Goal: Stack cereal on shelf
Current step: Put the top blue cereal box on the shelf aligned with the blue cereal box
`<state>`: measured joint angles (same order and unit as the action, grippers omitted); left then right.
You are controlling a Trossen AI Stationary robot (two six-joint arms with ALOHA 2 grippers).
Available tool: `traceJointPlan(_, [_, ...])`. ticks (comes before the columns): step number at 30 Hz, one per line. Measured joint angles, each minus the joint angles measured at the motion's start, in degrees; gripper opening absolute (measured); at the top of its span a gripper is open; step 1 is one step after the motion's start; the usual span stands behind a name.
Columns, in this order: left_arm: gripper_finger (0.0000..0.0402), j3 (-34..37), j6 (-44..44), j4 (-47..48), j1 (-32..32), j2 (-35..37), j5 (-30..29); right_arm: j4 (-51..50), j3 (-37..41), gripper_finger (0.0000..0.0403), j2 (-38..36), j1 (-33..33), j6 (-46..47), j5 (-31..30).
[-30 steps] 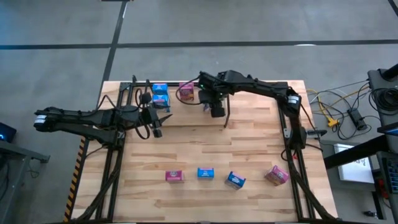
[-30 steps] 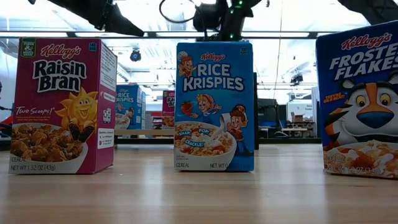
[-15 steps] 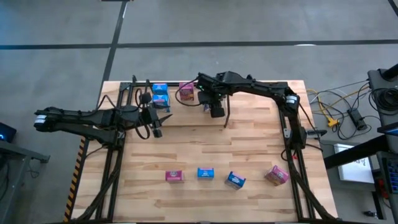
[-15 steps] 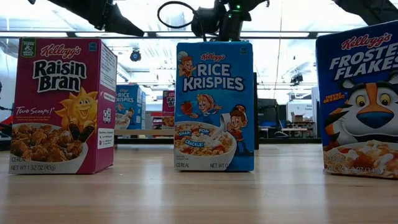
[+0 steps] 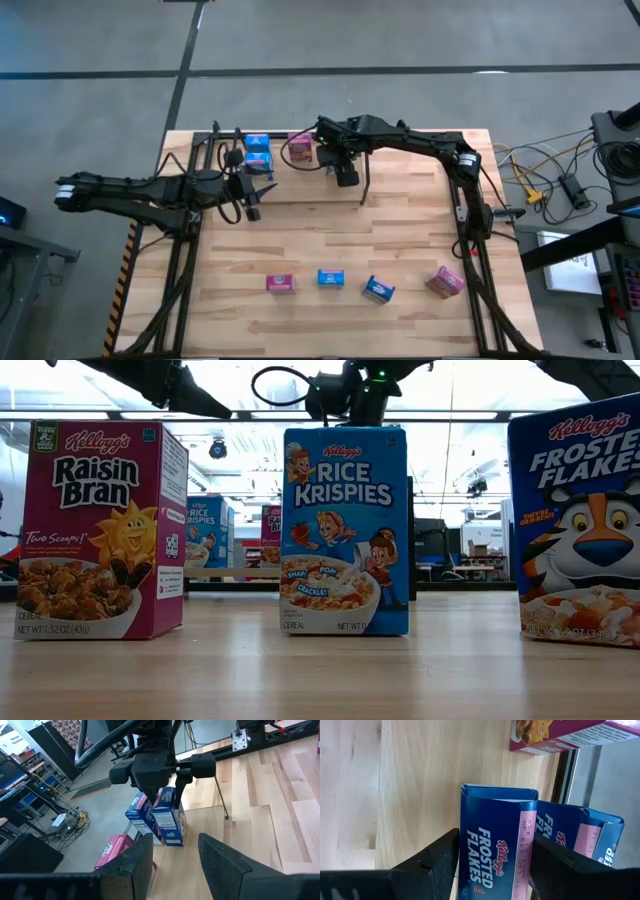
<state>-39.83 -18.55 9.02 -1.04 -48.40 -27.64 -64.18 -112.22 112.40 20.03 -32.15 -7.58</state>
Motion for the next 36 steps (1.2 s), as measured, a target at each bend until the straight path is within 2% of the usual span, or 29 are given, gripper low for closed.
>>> traceJointPlan(13, [0.0141,0.0,-0.5,0.0,0.0,0.0,0.0,-1.0,-1.8,0.0203,-0.1,0.0,2.2,0.1])
traceJointPlan(22, [0.0141,0.0,-0.5,0.0,0.0,0.0,0.0,-4.4,-4.3,0.0202,-0.2,0.2,5.2,4.1])
traceJointPlan(36, [0.0141,0.0,-0.5,0.0,0.0,0.0,0.0,-3.1,-3.4,0.0166,0.1,0.3,5.8,4.1])
